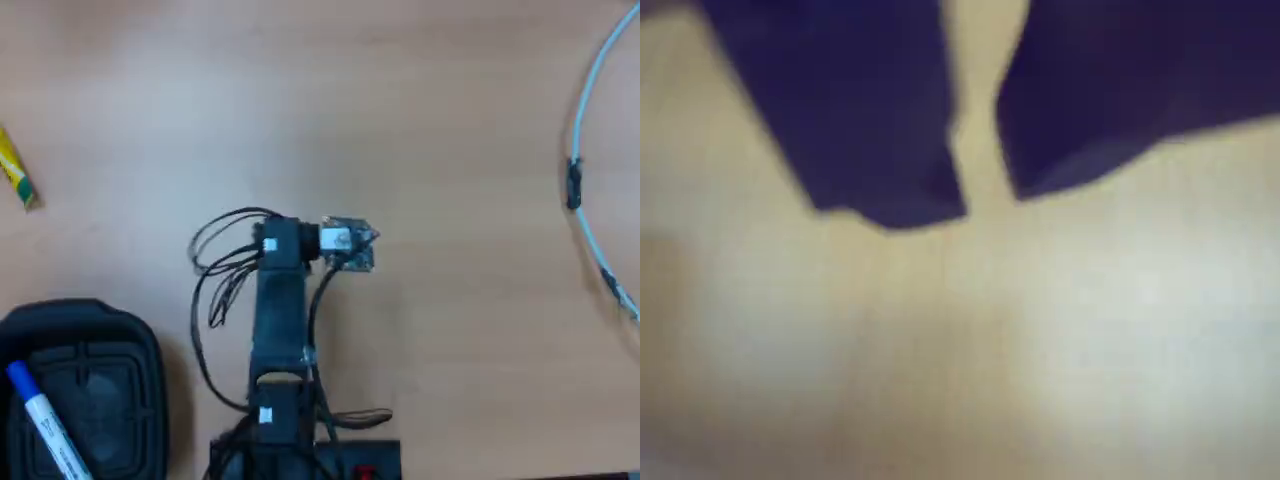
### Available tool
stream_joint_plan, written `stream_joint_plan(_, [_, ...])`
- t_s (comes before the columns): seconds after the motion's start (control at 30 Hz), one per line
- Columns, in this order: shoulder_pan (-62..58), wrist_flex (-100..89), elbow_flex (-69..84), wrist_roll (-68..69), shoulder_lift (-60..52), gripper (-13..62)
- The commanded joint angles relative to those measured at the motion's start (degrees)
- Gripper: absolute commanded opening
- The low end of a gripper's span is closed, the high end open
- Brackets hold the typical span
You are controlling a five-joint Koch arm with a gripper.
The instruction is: Pick up the blue pen and put it in the black bowl
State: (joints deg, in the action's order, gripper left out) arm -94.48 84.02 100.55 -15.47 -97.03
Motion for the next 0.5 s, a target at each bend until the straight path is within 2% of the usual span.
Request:
stream_joint_plan(0.0, [-3.6, -3.16, 0.79, -0.62, -0.35, -2.2])
stream_joint_plan(0.13, [-9.32, -11.78, 10.81, 0.0, -3.43, -2.5])
stream_joint_plan(0.47, [-11.78, -44.91, 44.74, 1.05, -27.86, -3.5])
